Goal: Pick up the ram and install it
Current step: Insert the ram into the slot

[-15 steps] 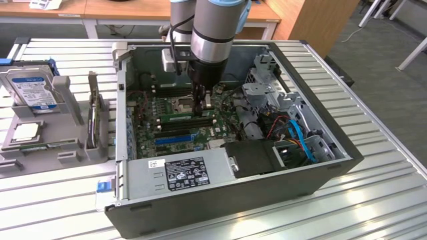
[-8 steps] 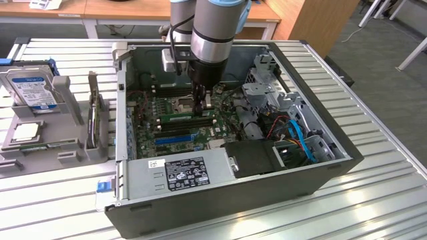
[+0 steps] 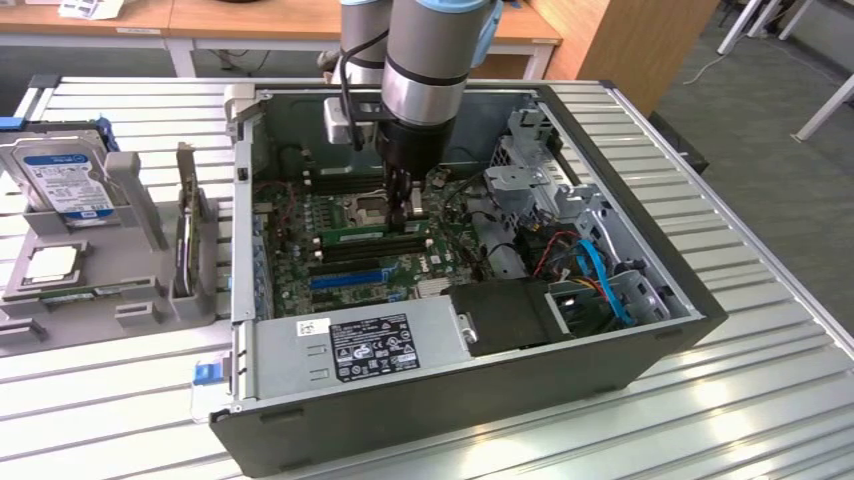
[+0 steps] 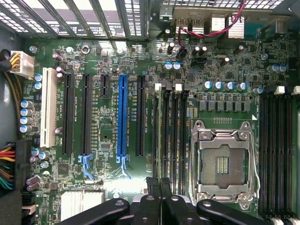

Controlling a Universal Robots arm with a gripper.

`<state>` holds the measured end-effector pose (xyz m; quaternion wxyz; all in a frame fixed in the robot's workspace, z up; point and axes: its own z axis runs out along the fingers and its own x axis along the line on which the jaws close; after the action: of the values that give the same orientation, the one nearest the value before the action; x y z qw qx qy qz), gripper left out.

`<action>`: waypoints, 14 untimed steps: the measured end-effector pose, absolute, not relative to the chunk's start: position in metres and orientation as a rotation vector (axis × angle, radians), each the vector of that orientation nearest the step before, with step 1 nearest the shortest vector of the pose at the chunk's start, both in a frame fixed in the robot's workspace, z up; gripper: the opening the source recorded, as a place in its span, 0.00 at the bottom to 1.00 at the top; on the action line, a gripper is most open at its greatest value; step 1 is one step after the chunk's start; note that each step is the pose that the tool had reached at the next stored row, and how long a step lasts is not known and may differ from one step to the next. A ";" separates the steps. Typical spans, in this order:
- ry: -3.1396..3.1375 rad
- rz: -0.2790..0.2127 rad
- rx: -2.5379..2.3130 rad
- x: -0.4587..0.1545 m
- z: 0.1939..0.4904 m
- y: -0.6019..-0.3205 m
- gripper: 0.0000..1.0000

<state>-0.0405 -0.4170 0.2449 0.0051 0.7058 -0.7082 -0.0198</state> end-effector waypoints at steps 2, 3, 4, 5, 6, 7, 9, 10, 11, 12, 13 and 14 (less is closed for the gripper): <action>-2.218 -0.062 2.210 -0.039 0.245 -0.417 0.12; -2.217 -0.062 2.210 -0.038 0.245 -0.417 0.12; -2.217 -0.062 2.210 -0.037 0.245 -0.417 0.12; -2.217 -0.062 2.210 -0.037 0.245 -0.417 0.12; -2.217 -0.062 2.210 -0.037 0.245 -0.417 0.12; -2.218 -0.062 2.210 -0.037 0.245 -0.417 0.12; -2.218 -0.062 2.210 -0.037 0.245 -0.417 0.12; -2.218 -0.062 2.210 -0.037 0.245 -0.417 0.12; -2.218 -0.062 2.210 -0.037 0.244 -0.417 0.12; -2.218 -0.062 2.210 -0.037 0.244 -0.417 0.12; -2.218 -0.062 2.210 -0.037 0.243 -0.417 0.12; -2.218 -0.062 2.210 -0.037 0.243 -0.417 0.12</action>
<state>-0.0368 -0.4169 0.2430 0.0050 0.7058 -0.7081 -0.0198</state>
